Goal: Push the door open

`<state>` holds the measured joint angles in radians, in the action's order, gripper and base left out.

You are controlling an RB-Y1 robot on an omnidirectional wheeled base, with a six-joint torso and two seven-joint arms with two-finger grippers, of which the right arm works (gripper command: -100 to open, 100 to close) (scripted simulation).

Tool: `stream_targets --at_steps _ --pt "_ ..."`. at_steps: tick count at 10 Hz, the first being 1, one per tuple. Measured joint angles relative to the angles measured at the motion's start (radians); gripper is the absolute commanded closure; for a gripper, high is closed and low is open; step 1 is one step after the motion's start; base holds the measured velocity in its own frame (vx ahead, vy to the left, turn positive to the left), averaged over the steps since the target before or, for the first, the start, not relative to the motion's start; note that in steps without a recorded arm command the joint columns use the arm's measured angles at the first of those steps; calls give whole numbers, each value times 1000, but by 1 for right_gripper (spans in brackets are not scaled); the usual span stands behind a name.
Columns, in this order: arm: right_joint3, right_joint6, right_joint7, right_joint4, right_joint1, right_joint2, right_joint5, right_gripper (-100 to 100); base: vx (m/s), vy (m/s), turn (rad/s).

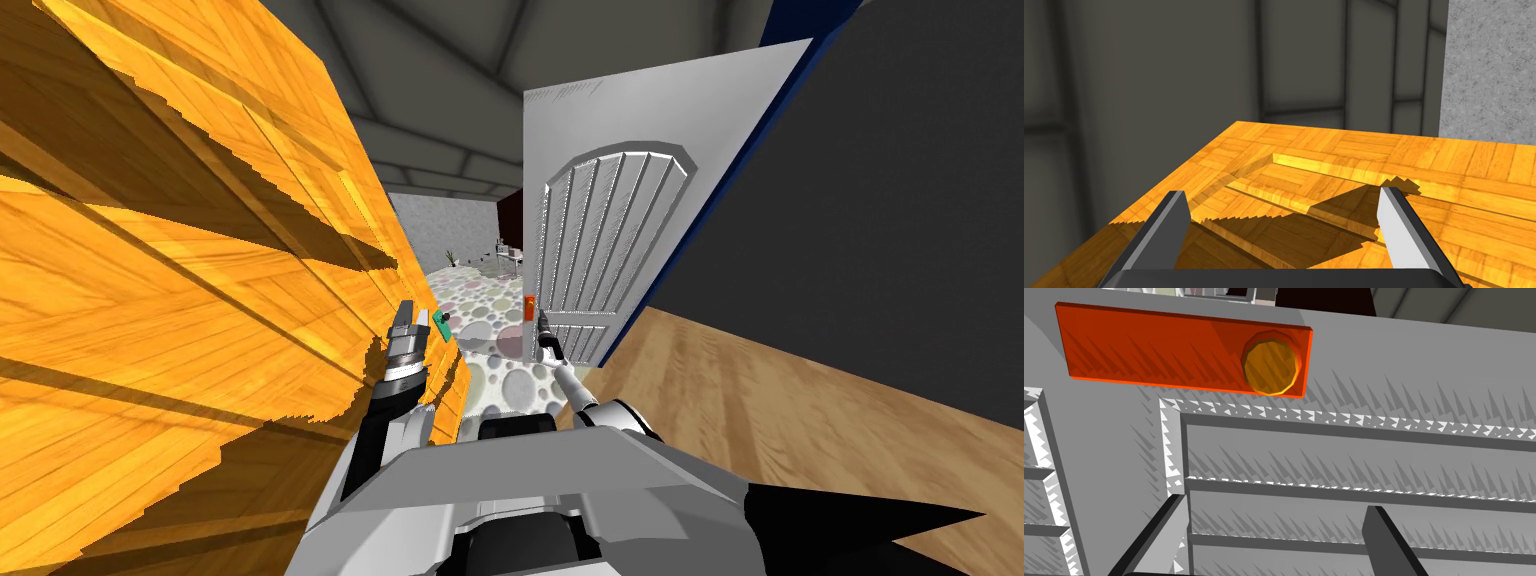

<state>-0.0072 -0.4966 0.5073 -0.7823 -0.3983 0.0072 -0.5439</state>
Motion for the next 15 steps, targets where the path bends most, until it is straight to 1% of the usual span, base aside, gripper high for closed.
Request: stream_targets --at_steps 2,4,5,6,7,8,10,11,12,13,14,15 --pt "0 -6 35 6 -6 14 -38 -100 -76 31 71" --pt "-1 -8 79 2 -7 33 -82 -100 -48 48 43" --pt "-1 -9 83 3 -7 34 -84 -100 74 -44 3" --pt "-1 -11 84 3 -5 21 -83 -100 168 -98 18" --pt "-2 -12 82 5 -6 1 -84 -100 203 -72 29" --pt "-7 -7 87 -8 0 -11 -85 -100 233 -43 26" --pt "-8 -14 85 3 -4 -27 -85 -100 214 -20 21" --pt "-9 -17 83 7 -6 -27 -85 -100 226 12 30" --pt "-10 -19 84 7 -5 -22 -85 -100 204 28 29" --pt "-12 -21 84 9 -6 -12 -85 -100 221 13 31" --pt "-12 -25 83 15 -9 4 -85 -100 198 6 23" --pt "-12 -27 83 11 -4 22 -84 -100 78 5 6"
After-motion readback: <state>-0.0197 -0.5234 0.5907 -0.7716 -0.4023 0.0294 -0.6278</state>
